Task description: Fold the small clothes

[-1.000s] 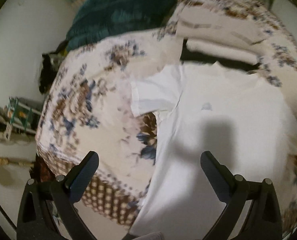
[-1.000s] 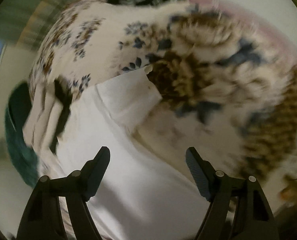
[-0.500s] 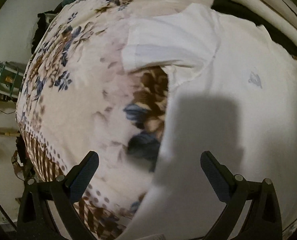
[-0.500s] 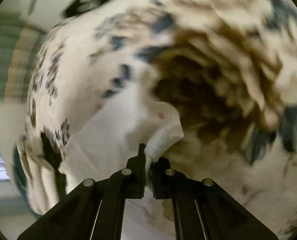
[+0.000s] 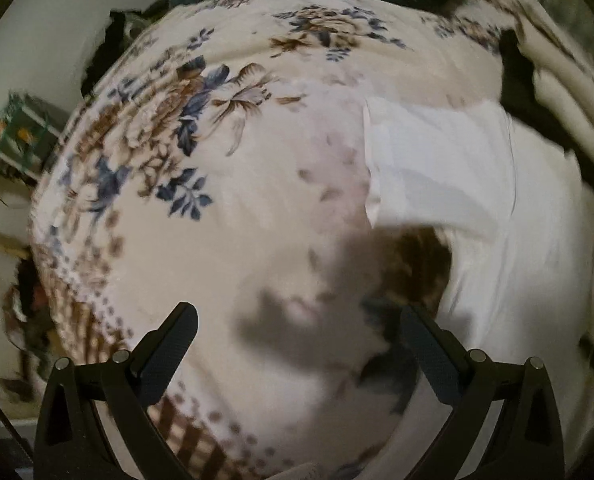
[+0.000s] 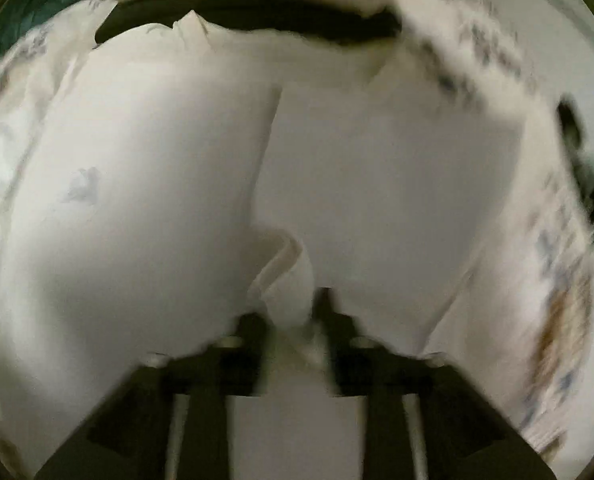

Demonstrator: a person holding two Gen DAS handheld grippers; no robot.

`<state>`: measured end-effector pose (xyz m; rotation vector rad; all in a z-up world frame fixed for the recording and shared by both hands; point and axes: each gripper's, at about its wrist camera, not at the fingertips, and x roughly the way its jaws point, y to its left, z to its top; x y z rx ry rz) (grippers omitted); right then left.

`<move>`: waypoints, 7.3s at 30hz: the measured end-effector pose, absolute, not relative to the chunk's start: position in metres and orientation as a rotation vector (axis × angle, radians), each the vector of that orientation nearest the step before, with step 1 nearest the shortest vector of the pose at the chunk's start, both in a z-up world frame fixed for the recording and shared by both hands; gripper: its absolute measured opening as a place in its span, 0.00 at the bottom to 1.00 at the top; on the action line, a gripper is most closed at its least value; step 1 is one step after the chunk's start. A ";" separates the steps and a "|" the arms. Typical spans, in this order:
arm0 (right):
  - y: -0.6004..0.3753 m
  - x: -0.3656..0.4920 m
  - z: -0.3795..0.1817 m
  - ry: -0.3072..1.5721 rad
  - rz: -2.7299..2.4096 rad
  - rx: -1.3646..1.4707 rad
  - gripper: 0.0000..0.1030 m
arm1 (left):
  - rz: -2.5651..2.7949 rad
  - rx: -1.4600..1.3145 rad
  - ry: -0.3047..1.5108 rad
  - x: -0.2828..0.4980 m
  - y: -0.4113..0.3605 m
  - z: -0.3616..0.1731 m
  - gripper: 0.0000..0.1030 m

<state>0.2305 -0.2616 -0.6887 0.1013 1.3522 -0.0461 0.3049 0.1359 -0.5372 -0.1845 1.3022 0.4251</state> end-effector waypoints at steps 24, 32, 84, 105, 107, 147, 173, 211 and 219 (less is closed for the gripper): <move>-0.364 0.197 -0.702 1.349 -0.317 0.721 0.60 | -0.050 -0.179 0.991 0.406 0.025 -0.524 0.02; -0.378 0.172 -0.695 1.361 -0.309 0.751 0.60 | -0.311 0.098 1.117 0.353 -0.086 -0.550 0.16; -0.566 0.136 -0.616 1.614 0.129 0.224 0.55 | 0.029 -0.331 1.572 0.106 -0.237 -0.545 0.81; -0.513 0.321 -0.704 1.590 0.373 0.455 0.55 | 0.098 -0.339 1.439 0.059 -0.226 -0.535 0.00; -0.506 0.338 -0.718 1.615 0.335 0.479 0.55 | 0.127 -0.367 1.422 0.050 -0.219 -0.531 0.00; -0.055 0.440 -0.643 1.497 0.265 -0.180 0.07 | 0.319 -0.867 1.425 0.068 0.125 -0.592 0.09; -0.214 -0.043 -0.718 1.866 0.314 0.301 0.07 | 0.200 -0.647 1.484 0.025 0.110 -0.600 0.08; -0.353 0.415 -0.679 1.314 0.312 0.903 0.68 | -0.559 -0.251 1.250 0.515 -0.026 -0.611 0.09; -0.322 0.435 -0.654 1.239 0.291 0.799 0.04 | -0.573 -0.223 1.155 0.485 -0.030 -0.578 0.07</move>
